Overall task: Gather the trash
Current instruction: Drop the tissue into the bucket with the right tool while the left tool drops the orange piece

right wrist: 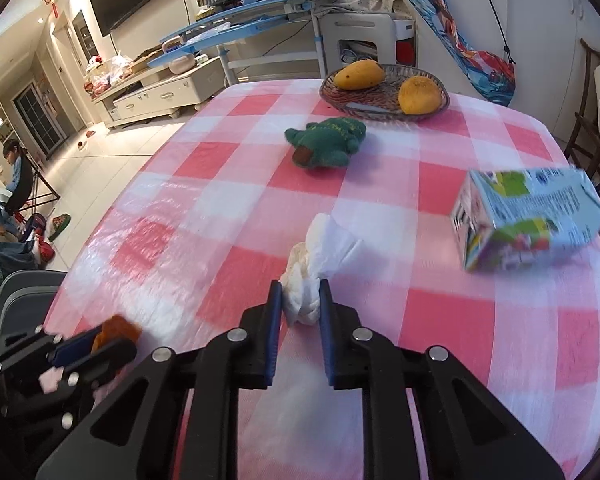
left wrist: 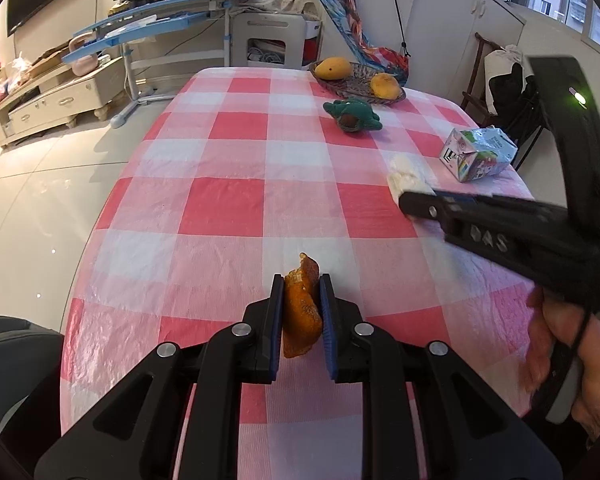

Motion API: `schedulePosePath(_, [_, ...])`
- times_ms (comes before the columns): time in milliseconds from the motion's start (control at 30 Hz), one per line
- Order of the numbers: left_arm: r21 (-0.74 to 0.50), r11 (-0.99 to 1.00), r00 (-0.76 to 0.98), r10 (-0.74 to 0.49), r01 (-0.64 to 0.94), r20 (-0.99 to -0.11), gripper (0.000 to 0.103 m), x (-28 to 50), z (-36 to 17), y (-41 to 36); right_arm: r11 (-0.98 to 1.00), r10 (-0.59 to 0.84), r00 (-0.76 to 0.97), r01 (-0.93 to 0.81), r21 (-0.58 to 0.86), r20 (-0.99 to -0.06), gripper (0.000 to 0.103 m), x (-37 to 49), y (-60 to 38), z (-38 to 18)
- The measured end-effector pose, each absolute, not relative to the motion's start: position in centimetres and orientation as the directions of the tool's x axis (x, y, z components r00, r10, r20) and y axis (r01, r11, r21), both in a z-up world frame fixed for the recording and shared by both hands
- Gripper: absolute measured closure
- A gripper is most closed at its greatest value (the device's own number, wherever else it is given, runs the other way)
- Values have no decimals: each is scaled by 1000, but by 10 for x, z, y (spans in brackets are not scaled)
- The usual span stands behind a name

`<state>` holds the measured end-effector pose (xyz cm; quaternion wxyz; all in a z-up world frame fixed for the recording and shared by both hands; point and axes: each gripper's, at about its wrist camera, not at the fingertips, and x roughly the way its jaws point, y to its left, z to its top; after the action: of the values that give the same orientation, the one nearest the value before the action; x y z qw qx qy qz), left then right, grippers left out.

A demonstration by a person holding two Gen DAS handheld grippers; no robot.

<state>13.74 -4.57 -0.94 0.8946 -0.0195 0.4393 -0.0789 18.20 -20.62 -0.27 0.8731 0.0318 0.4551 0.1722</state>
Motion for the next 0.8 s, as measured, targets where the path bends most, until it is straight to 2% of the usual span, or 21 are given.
schedulePosePath(433, [-95,984,637,-171,152,-752,87,103,6,-45,875,477,459,-327,357,-750,85,81,-202,6])
schedulePosePath(800, [-105,984,632,-172,143,-756,87,50,4,-33,833,517,354,-417,363,-779,83,15,-170,-7])
